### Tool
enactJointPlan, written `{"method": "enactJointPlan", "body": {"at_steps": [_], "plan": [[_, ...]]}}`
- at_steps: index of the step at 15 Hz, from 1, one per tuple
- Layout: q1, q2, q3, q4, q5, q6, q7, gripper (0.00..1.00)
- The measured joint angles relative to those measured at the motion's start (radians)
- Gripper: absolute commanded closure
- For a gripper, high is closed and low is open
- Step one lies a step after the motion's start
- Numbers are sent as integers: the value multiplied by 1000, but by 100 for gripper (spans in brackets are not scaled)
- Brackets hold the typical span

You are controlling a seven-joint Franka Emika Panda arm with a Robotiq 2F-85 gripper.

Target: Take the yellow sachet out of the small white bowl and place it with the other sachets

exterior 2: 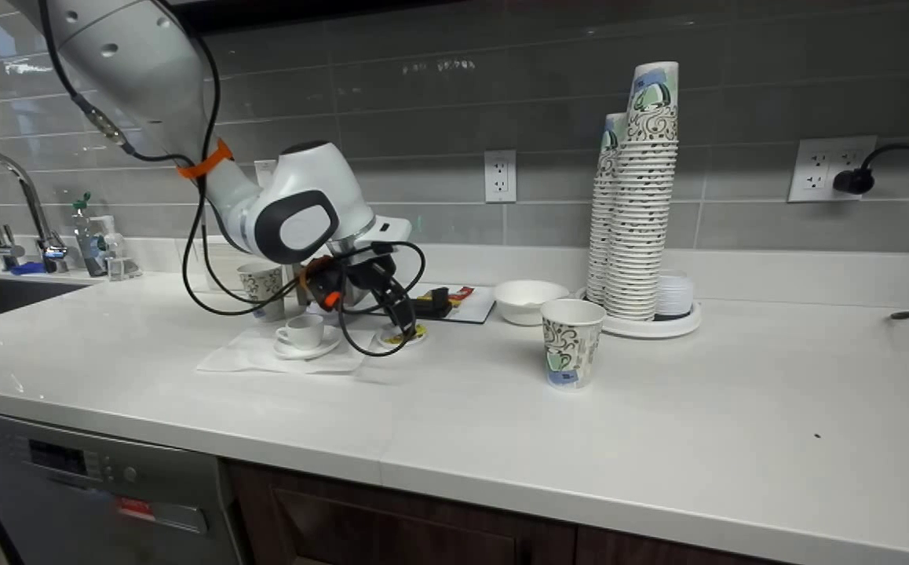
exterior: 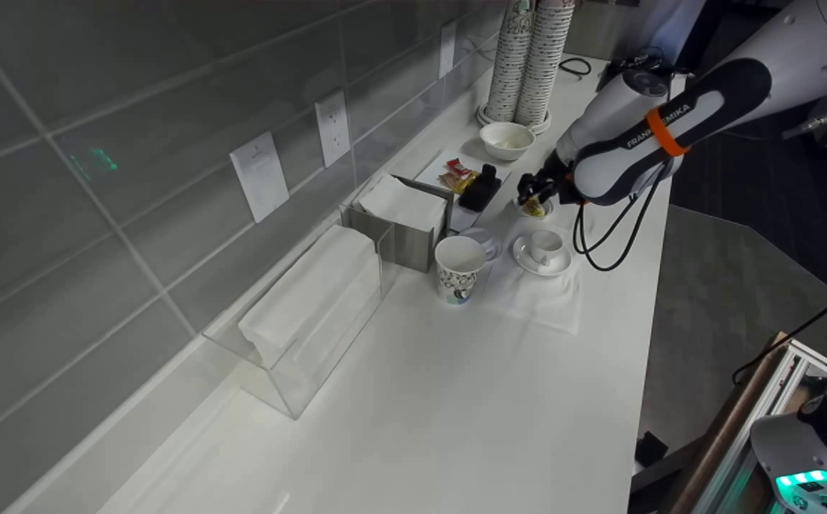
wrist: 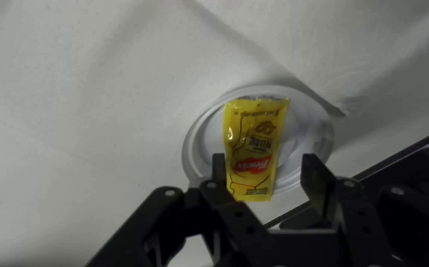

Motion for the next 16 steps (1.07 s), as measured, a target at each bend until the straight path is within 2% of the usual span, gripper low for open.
{"method": "enactJointPlan", "body": {"at_steps": [1, 6, 9, 14, 15, 16], "plan": [[6, 2, -5, 0, 0, 0, 0, 49], [34, 13, -34, 0, -1, 1, 0, 44], [56, 22, -58, 0, -1, 1, 0, 47], [84, 30, -84, 5, -2, 2, 0, 61], [87, 30, -86, 5, -2, 2, 0, 69], [88, 30, -86, 5, -2, 3, 0, 68]]}}
